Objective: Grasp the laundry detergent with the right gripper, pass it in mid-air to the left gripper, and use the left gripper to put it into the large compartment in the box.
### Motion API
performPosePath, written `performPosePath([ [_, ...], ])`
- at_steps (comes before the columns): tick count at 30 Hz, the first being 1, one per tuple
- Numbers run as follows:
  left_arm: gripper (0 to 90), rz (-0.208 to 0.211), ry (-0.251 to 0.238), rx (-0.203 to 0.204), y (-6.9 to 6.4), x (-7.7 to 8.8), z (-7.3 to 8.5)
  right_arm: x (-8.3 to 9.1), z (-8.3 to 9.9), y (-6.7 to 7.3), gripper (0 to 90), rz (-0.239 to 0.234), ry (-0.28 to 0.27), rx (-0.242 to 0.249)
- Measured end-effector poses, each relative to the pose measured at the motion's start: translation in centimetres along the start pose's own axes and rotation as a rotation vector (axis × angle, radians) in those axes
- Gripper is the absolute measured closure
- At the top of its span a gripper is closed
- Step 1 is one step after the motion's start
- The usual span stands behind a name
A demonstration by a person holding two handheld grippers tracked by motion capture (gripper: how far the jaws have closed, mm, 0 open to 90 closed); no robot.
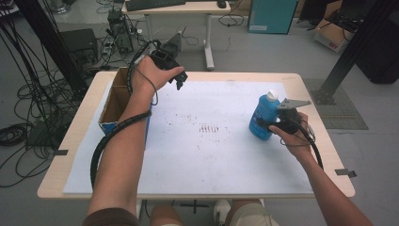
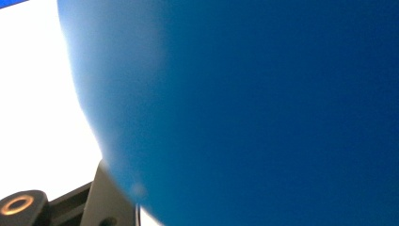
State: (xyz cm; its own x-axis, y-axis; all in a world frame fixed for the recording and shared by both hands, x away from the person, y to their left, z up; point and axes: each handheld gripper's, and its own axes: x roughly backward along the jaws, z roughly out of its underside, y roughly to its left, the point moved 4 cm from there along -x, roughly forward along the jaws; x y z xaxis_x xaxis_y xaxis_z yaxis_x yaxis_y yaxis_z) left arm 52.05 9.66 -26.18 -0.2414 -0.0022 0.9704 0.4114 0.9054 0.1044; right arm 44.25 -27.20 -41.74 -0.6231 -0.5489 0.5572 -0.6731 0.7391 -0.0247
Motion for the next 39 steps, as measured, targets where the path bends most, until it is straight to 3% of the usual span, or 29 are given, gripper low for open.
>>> performPosePath([
  [39,5.6,-0.008,-0.010,-0.010,-0.46,0.73,-0.40,0.01,0.04,0.02,44.5,-0.003,-0.001,-0.005],
])
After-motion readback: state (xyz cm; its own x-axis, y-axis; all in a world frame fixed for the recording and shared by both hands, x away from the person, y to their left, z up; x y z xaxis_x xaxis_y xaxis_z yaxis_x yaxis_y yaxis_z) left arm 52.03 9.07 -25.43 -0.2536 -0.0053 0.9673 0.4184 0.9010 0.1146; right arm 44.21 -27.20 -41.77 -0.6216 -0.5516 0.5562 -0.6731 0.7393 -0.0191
